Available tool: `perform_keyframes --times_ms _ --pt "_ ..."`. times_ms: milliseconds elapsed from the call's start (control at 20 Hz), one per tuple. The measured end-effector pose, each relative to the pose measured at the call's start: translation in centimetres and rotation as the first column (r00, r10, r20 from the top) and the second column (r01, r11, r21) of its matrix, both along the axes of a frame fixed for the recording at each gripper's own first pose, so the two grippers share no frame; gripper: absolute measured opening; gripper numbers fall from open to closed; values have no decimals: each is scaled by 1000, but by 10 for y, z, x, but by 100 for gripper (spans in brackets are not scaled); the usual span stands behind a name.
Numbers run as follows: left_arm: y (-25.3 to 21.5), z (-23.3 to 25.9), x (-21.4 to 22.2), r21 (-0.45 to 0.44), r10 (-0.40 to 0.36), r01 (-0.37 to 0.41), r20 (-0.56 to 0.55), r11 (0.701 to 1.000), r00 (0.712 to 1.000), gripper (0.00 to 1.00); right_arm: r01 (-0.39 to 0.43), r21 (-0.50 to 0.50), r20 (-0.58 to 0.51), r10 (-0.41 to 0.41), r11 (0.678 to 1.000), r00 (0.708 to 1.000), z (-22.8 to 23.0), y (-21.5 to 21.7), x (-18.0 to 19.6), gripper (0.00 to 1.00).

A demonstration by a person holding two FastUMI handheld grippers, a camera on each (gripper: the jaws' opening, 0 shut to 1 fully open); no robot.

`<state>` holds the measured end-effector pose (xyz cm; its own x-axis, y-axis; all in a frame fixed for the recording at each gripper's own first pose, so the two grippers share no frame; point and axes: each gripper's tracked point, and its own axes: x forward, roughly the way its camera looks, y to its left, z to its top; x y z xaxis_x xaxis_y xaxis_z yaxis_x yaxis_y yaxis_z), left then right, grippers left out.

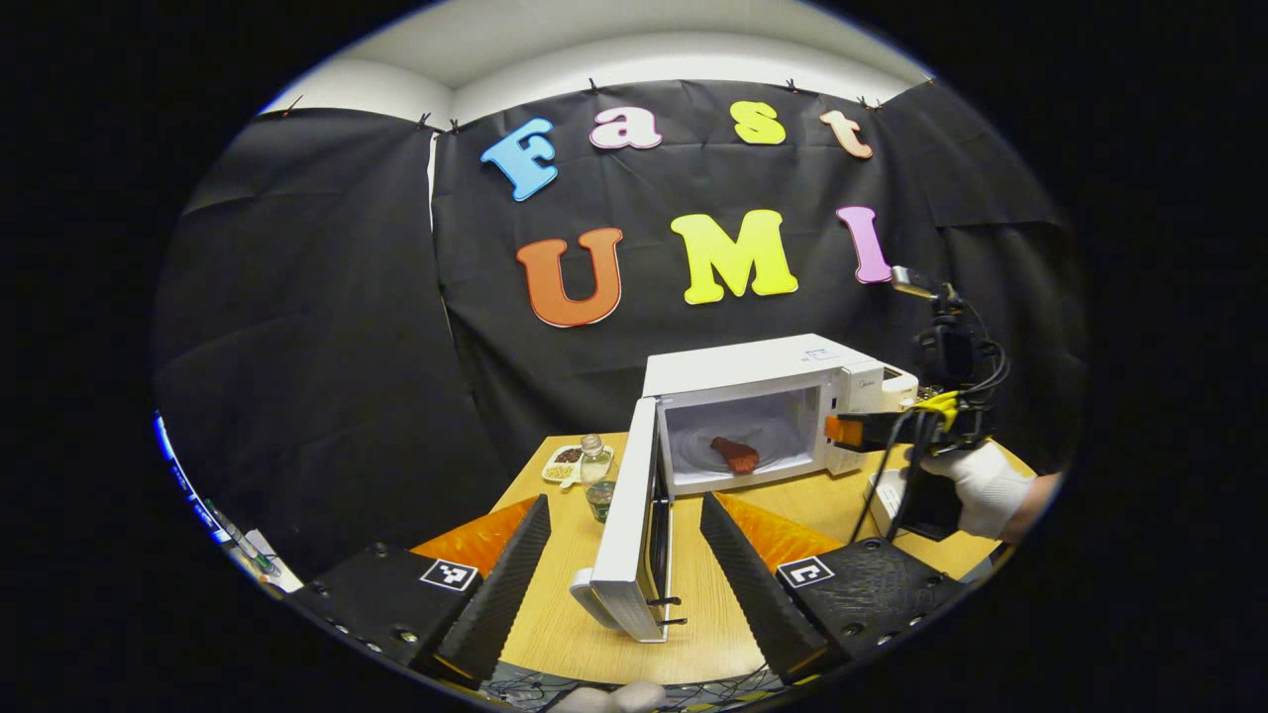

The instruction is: Open the microwave oven with the left hand, put the food in, and close the microwave oven.

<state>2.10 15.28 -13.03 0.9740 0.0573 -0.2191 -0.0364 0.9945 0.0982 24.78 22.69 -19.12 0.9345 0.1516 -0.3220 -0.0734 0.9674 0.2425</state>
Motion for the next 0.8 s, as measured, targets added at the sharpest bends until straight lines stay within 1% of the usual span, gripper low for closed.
perform_keyframes --times_ms 50,100,150,300,450,550,600,650,700,750,800 --pt "-2 4 1 -6 -7 7 11 1000 1000 94 -1 -25 -5 0 1000 1000 6 -17 -17 85" --pt "-5 7 3 -16 -13 13 21 1000 1000 94 3 -56 -5 -3 998 1000 9 -38 -29 89" --pt "-8 7 3 -27 -19 20 20 999 1000 94 6 -79 7 -6 997 1000 17 -54 -43 99" --pt "-9 12 6 -30 -15 16 37 999 999 94 42 -114 32 -38 993 999 38 -95 -82 99" --pt "-5 13 10 -25 -11 12 55 1000 998 94 100 -133 59 -93 986 994 52 -129 -118 99" --pt "-5 7 10 -36 -16 18 37 999 999 94 131 -159 72 -121 979 990 55 -147 -139 99" --pt "-6 9 10 -33 -21 23 46 999 999 88 147 -153 80 -136 977 987 57 -154 -148 99" --pt "-4 11 11 -27 -22 23 53 999 998 91 158 -149 77 -148 976 986 57 -161 -157 99" --pt "-5 11 11 -21 -23 25 53 999 998 90 169 -148 71 -160 975 985 54 -167 -164 99" --pt "-6 8 10 -21 -32 33 53 999 998 83 180 -143 71 -171 973 983 53 -173 -169 99" --pt "-12 8 10 -20 -41 43 60 999 997 78 187 -139 71 -179 972 981 53 -177 -173 99"
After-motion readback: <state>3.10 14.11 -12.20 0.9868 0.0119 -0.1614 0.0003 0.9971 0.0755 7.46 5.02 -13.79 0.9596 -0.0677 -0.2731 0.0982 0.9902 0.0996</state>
